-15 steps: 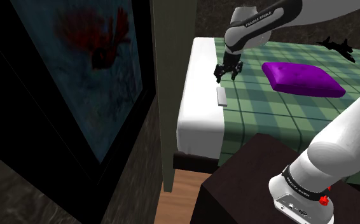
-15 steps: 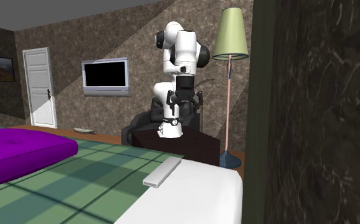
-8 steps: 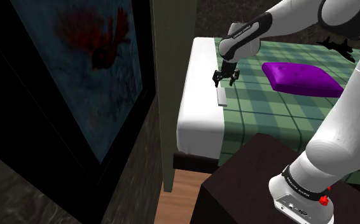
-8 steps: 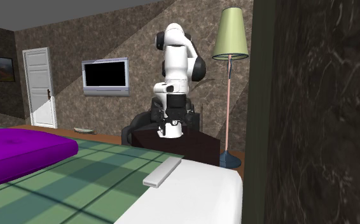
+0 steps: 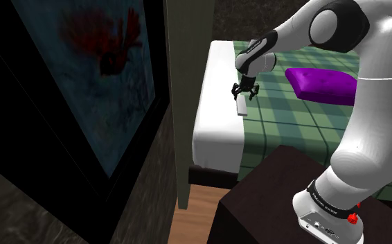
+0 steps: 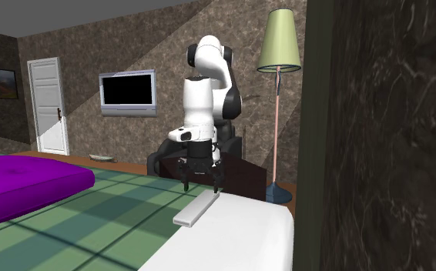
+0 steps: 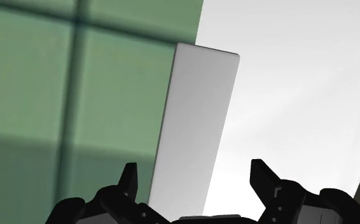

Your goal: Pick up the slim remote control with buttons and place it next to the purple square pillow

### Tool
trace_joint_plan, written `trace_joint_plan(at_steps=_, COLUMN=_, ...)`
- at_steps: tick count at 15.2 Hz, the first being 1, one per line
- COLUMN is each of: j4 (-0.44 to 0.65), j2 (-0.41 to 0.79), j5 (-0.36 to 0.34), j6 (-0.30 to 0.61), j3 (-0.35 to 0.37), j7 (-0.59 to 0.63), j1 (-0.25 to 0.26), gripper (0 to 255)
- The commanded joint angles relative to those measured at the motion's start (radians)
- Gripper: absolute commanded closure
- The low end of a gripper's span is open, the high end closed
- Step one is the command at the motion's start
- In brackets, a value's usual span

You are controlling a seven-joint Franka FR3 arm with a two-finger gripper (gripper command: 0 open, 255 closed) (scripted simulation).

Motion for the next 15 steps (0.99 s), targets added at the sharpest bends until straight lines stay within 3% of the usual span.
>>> trace_joint_plan(at_steps=1, j4=0.012, j2=0.025, j5=0.009, j6=0.012, j3=0.002, j7=-0.003, j1=-0.008, gripper=0)
trace_joint_plan(at_steps=7, j4=0.011, j2=0.08, j5=0.023, j6=0.066, j3=0.012, j7=-0.012, j1=-0.014, gripper=0)
trace_joint_plan(at_steps=14, j4=0.012, j2=0.08, j5=0.023, j6=0.066, j3=0.012, j7=-0.012, j1=-0.014, gripper=0)
trace_joint_plan(at_steps=15, j4=0.012, j2=0.08, j5=0.023, j6=0.066, j3=0.012, j7=-0.012, j1=-0.014, gripper=255)
